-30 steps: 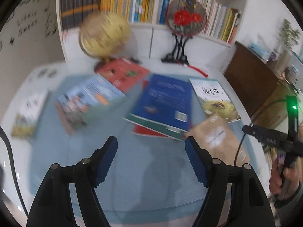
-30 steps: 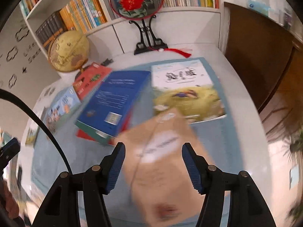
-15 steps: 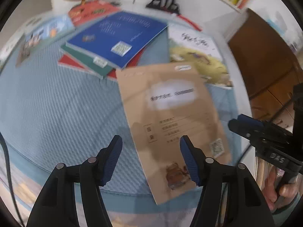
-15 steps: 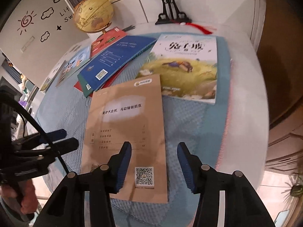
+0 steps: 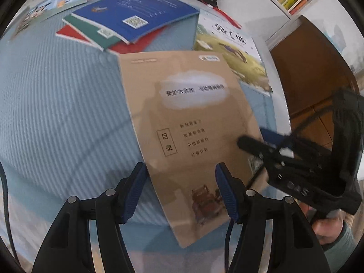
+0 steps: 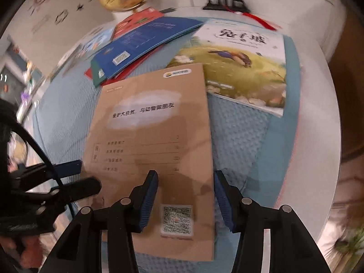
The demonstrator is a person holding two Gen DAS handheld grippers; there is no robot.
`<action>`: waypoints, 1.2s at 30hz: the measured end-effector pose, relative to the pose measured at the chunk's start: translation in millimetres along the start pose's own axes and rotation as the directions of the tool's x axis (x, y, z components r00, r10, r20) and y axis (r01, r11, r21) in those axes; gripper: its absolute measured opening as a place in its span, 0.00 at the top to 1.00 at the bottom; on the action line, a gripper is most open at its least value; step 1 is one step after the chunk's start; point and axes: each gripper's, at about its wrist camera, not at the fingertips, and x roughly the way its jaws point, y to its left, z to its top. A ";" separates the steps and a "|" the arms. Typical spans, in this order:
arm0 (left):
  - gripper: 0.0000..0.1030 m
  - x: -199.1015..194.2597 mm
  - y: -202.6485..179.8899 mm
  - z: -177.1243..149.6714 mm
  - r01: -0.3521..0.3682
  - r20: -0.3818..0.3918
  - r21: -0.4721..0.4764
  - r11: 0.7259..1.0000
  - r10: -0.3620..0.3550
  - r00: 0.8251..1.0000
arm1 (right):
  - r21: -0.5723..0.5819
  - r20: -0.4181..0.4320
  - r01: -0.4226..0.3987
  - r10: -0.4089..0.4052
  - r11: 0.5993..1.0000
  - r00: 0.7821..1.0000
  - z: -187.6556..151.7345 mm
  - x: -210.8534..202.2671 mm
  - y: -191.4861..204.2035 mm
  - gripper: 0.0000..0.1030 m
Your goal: Organize books
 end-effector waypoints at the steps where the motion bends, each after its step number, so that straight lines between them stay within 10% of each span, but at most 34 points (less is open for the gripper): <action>1: 0.43 -0.1 -4.0 -4.6 -0.017 -0.001 0.004 1.000 0.017 1.000 | -0.015 -0.009 -0.013 0.012 1.000 1.000 0.5 0.1 -2.6 0.52; 11: 0.48 2.8 -26.1 -30.5 -0.178 0.038 -0.085 0.980 0.182 0.983 | -0.153 -0.035 -0.135 0.131 0.979 0.991 -3.1 0.0 -15.3 0.55; 18: 0.48 3.4 -18.7 -24.9 -0.148 0.026 -0.157 0.976 0.154 0.988 | -0.149 -0.053 -0.194 0.188 0.970 0.981 -0.9 2.3 -19.7 0.53; 27: 0.48 1.3 -13.4 -24.8 -0.110 0.018 -0.170 0.979 0.115 0.993 | 0.092 -0.053 -0.423 0.428 0.902 0.902 1.8 -0.8 -54.1 0.53; 29: 0.48 0.0 -8.3 -24.1 -0.081 0.015 -0.184 0.980 0.085 0.996 | 0.127 -0.039 -0.474 0.482 0.871 0.876 1.4 -4.8 -60.9 0.53; 33: 0.48 -1.1 -1.0 -21.8 -0.024 0.000 -0.175 0.984 0.024 1.000 | 0.254 0.019 -0.637 0.654 0.728 0.756 1.7 -5.2 -81.9 0.53; 36: 0.48 -0.9 -3.2 -22.6 -0.024 0.004 -0.153 0.988 0.025 1.000 | 0.223 -0.035 -0.645 0.667 0.731 0.744 2.4 2.9 -69.4 0.53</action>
